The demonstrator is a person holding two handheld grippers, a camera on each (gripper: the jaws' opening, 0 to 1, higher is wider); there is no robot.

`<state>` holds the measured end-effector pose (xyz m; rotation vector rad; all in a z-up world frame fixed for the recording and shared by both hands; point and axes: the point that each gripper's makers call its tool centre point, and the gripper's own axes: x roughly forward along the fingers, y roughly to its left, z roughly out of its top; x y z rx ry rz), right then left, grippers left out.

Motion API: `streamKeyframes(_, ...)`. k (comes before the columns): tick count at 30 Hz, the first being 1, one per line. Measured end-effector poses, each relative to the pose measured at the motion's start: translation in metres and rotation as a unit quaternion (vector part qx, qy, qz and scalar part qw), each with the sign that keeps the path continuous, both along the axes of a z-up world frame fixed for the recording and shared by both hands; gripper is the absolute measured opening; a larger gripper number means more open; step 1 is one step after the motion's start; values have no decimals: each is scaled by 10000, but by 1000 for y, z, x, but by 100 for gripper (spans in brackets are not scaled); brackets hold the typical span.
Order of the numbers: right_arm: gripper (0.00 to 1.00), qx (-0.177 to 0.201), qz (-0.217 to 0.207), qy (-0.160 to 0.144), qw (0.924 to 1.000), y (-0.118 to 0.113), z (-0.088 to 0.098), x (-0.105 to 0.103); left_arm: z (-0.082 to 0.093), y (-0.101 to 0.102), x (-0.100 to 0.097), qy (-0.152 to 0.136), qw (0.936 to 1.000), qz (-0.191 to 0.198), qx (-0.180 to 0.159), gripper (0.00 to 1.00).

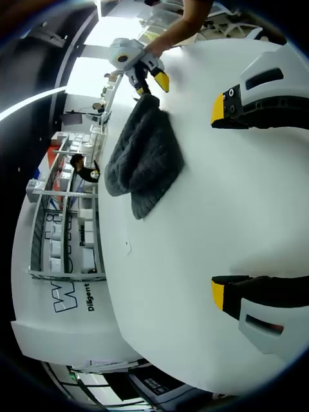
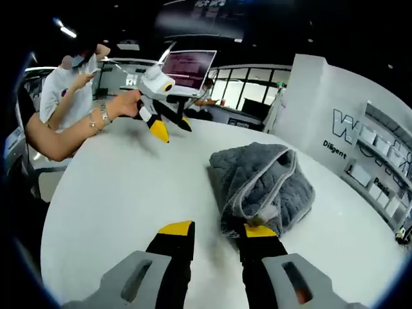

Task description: Open the folded towel by lifting each exposed corner and separating the folded layers until the towel lies flat within the target outline without major curled edges

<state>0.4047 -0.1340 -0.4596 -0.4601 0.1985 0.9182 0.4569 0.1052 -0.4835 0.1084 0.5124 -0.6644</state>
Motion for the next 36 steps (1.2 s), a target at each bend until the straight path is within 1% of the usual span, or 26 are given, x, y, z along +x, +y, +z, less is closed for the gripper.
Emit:
streamKeyframes(1, 29, 74, -44, -35, 10000, -1, 4, 0, 0, 0, 0, -1, 10000, 4, -9, 93)
streamKeyframes(4, 30, 538, -270, -116, 9981, -7, 22, 2, 1, 0, 0, -12, 10000, 3, -21, 93)
streamKeyframes(6, 34, 733, -393, 3, 9965, -11, 27, 1, 0, 0, 0, -3, 10000, 1, -10, 93)
streamKeyframes(7, 38, 816, -443, 37, 9957, -13, 29, 1, 0, 0, 0, -4, 10000, 4, -9, 93)
streamKeyframes(9, 44, 855, -490, 62, 9951, -17, 31, 0, 0, -1, 0, -1, 10000, 7, -20, 93)
streamKeyframes(12, 58, 800, -614, 223, 9946, -22, 24, -2, 0, 0, 0, 6, 10000, 34, -12, 93)
streamKeyframes(13, 63, 796, -632, 235, 9945, -24, 23, -4, 0, 1, 0, 7, 10000, 34, -7, 93)
streamKeyframes(15, 69, 813, -742, 279, 9935, -30, 21, -4, 1, 4, 5, 17, 10000, 30, -12, 93)
streamKeyframes(17, 76, 849, -860, 320, 9921, -35, 19, -6, 4, 10, 13, 24, 10000, 36, -15, 93)
streamKeyframes(21, 88, 874, -1063, 390, 9897, -45, 16, -12, 6, 14, 19, 12, 10000, 41, -6, 93)
streamKeyframes(24, 98, 870, -1194, 382, 9883, -51, 14, -16, 7, 13, 17, -6, 10000, 36, -4, 93)
streamKeyframes(26, 99, 869, -1283, 379, 9872, -56, 14, -19, 7, 14, 19, -6, 10000, 36, 12, 93)
streamKeyframes(29, 99, 1006, -1412, 355, 9842, -63, 17, -22, 7, 14, 20, -13, 10000, 27, 20, 94)
streamKeyframes(32, 99, 1120, -1477, 373, 9820, -67, 19, -24, 6, 8, 12, -18, 10000, 14, 15, 94)
streamKeyframes(35, 99, 1120, -1534, 426, 9809, -70, 16, -23, 5, 7, 9, 6, 10000, 28, -4, 94)
streamKeyframes(36, 99, 1121, -1544, 452, 9806, -71, 15, -22, 7, 5, 8, -39, 10000, 43, -8, 94)
